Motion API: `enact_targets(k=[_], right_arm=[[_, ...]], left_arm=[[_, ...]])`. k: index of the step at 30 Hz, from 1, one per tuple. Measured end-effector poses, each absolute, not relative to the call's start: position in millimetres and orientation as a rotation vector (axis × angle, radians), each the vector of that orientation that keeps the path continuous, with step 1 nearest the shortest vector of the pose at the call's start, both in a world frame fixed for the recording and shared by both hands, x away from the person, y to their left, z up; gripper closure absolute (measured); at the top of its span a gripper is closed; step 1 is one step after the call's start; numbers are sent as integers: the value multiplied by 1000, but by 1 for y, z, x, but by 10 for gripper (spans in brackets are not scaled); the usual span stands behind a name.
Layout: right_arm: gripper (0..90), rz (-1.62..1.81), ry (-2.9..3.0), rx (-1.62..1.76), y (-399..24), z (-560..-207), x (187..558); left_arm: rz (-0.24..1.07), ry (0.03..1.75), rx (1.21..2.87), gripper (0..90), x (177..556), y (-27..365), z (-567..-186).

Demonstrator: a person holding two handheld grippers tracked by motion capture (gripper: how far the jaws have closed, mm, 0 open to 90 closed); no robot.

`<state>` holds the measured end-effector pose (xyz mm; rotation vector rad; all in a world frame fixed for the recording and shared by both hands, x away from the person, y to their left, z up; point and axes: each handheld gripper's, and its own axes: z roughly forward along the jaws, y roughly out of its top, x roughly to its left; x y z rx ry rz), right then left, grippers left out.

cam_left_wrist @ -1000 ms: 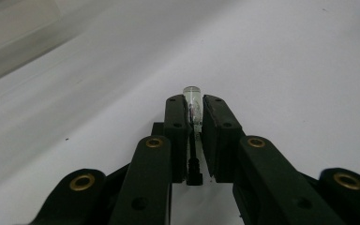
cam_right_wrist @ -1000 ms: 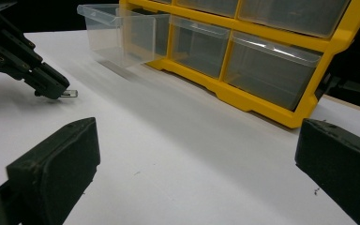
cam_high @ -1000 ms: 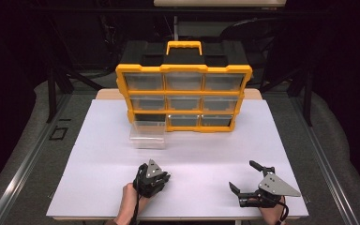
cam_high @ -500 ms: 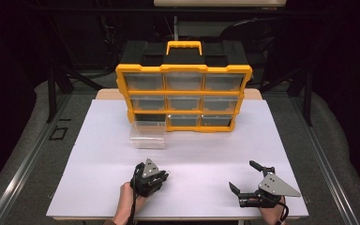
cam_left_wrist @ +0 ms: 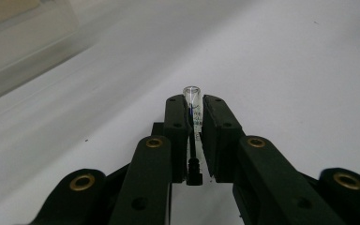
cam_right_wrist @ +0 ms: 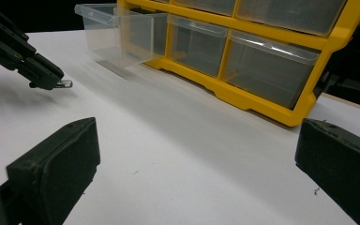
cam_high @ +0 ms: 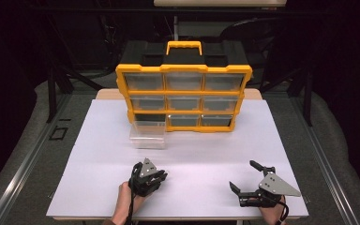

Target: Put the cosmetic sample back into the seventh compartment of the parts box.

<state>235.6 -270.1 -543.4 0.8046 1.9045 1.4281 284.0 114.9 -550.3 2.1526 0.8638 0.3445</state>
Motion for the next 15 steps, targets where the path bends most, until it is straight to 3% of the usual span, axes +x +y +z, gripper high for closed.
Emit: enact_targets(k=[15], right_arm=[[0,1422,1903,801,-270,-543,235]], left_arm=[[381,884,2123,806,285,131,-544]])
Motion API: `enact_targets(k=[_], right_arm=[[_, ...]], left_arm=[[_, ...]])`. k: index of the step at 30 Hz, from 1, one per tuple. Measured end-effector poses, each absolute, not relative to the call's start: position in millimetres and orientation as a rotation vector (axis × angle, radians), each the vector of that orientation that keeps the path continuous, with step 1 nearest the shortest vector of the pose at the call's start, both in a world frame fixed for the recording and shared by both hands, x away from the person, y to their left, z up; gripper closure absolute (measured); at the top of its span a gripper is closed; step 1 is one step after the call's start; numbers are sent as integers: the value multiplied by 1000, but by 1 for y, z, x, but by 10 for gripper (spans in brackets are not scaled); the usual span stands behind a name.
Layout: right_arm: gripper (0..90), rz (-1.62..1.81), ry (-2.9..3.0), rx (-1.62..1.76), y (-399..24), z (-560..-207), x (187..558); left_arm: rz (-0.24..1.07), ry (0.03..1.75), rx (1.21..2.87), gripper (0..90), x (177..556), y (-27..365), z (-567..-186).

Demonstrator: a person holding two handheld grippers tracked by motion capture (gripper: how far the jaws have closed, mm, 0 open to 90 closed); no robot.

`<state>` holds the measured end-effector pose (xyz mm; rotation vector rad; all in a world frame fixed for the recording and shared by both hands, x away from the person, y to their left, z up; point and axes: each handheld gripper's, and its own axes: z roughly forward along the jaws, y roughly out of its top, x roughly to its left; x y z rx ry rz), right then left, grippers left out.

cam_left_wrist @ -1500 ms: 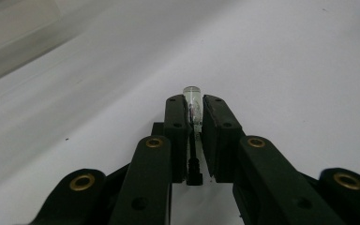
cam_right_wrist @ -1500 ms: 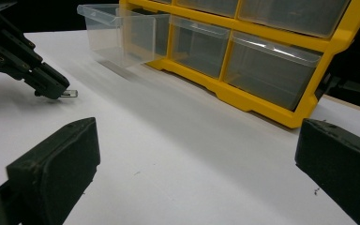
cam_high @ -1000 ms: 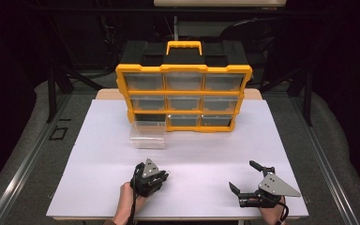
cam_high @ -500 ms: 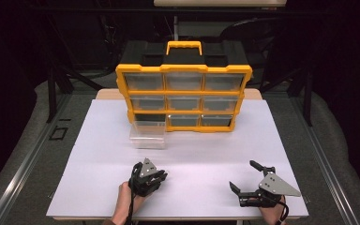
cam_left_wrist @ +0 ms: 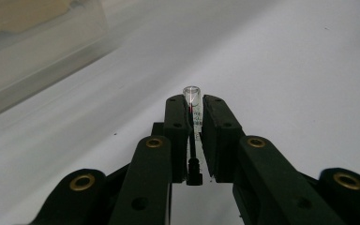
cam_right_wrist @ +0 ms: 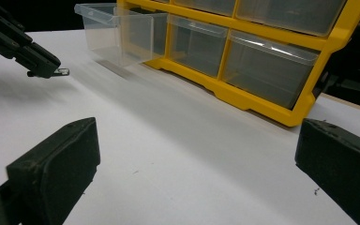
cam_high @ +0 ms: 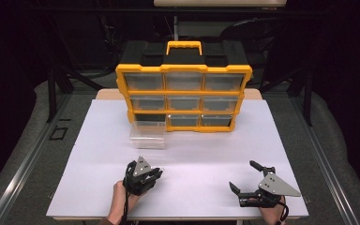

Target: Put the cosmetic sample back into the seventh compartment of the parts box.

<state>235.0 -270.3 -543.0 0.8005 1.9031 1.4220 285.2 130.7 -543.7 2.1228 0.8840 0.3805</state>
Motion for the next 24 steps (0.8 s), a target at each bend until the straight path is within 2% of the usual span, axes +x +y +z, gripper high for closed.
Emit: enact_targets(k=[24], right_arm=[[0,1429,1909,812,-270,-544,236]], left_arm=[[424,910,2081,807,291,145,-538]])
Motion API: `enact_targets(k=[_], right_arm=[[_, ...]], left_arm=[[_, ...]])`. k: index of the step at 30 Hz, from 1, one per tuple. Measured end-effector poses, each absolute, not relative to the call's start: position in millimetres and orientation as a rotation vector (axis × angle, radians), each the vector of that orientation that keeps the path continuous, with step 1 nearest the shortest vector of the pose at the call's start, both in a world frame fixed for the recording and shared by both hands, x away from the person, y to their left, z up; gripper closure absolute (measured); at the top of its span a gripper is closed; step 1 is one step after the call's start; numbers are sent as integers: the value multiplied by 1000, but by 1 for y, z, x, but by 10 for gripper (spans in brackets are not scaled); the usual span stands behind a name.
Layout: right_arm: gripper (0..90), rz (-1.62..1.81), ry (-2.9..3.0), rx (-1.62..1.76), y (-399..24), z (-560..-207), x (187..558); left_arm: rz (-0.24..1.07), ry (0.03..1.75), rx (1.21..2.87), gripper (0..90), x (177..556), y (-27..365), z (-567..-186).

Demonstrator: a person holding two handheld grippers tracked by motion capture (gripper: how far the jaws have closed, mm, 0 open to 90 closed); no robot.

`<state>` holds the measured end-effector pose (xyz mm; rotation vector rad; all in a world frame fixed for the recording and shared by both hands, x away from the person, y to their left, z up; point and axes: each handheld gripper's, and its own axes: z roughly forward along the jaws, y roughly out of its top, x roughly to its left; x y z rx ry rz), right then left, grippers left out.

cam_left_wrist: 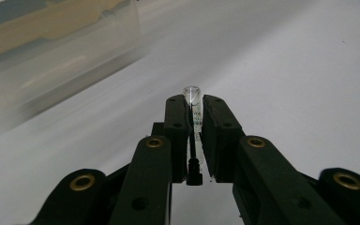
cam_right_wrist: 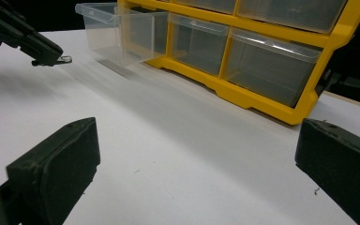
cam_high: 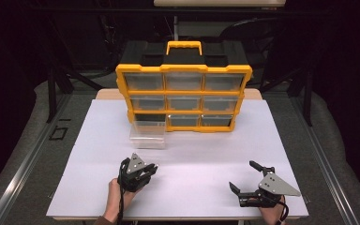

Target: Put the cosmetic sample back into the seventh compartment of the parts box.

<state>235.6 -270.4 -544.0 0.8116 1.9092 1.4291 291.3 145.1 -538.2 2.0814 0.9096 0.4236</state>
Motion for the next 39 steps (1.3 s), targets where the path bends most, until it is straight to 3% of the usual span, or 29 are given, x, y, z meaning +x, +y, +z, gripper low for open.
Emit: enact_targets(k=[39], right_arm=[[0,1424,1911,815,-271,-544,236]], left_arm=[[468,885,2019,807,298,153,-517]])
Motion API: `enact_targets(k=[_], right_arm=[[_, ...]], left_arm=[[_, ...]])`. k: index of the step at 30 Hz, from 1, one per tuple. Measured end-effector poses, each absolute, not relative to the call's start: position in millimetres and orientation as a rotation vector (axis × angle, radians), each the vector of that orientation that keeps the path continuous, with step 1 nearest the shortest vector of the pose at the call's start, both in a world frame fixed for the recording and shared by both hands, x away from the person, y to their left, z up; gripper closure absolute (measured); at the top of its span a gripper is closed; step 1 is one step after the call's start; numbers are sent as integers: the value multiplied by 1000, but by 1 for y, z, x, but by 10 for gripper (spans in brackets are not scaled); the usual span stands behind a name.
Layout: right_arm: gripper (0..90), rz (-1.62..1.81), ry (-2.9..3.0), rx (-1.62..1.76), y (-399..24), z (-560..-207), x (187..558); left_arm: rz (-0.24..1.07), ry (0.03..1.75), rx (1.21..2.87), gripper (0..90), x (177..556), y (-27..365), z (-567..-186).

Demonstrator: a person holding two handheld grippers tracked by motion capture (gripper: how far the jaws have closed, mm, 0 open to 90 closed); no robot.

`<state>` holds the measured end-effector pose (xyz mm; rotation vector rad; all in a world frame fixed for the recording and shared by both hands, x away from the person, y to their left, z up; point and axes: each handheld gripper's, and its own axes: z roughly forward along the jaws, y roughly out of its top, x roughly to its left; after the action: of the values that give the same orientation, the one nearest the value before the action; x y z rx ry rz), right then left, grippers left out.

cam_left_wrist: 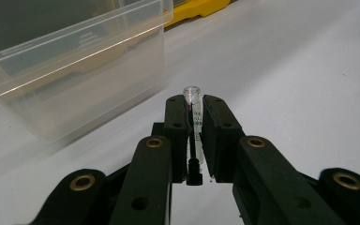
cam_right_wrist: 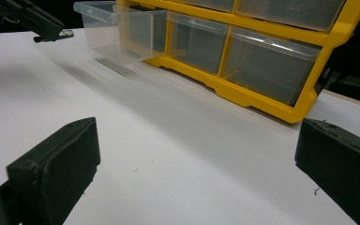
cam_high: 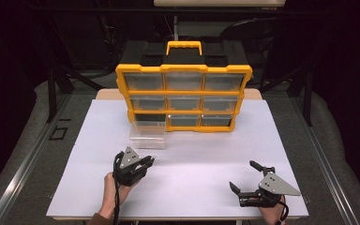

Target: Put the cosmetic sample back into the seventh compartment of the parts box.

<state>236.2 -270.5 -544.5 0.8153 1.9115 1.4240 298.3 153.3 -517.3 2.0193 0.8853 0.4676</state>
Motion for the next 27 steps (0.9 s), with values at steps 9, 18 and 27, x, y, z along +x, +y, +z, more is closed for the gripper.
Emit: enact_targets(k=[9,18,27], right_arm=[[0,1423,1911,815,-271,-545,236],[0,1421,1916,815,-270,-545,236],[0,1420,1917,817,-270,-545,236]], left_arm=[[476,868,2014,807,300,152,-511],[489,853,2002,807,302,151,-503],[503,834,1985,807,302,149,-495]])
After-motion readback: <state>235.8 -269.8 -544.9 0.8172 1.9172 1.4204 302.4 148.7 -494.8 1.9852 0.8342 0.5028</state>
